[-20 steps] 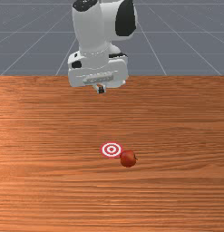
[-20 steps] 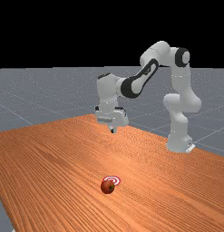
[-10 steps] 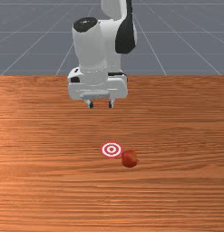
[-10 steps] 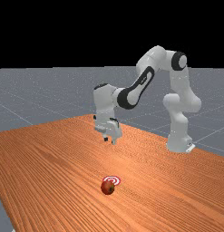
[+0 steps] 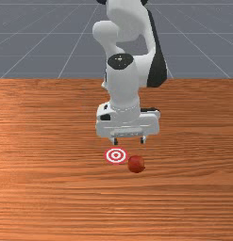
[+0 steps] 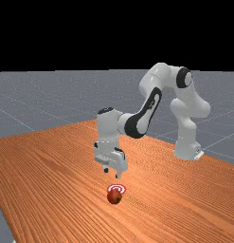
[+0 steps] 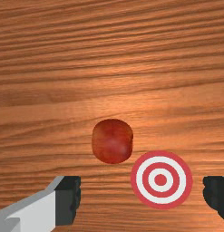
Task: Pick the apple to the marker
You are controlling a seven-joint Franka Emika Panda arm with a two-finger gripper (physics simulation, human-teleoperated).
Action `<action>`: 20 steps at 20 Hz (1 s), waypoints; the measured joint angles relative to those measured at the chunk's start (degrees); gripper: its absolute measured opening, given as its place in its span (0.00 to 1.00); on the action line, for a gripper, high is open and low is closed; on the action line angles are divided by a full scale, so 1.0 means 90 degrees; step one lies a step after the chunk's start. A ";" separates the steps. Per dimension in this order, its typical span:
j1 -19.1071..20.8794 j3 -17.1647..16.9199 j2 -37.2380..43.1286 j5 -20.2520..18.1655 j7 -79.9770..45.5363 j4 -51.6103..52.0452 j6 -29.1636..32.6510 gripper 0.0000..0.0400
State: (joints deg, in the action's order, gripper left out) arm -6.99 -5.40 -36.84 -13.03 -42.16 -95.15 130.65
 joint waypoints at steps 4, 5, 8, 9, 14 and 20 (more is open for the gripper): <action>-0.0032 0.0004 -0.0908 -0.0005 -0.0205 0.0782 0.0020 1.00; -0.0042 0.0002 -0.1111 -0.0004 -0.0262 0.0967 0.0016 1.00; -0.0071 0.0004 -0.1449 -0.0015 -0.0377 0.1230 0.0031 1.00; -0.0113 0.0005 -0.1503 -0.0022 -0.0461 0.1284 0.0047 1.00; -0.0203 -0.0007 -0.1564 -0.0030 -0.0599 0.1247 0.0142 0.73; -0.0129 -0.0268 -0.0667 0.0052 -0.0553 -0.0115 0.0249 0.73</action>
State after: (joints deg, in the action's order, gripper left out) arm -8.15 -7.81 -42.84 -12.57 -47.13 -96.19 132.88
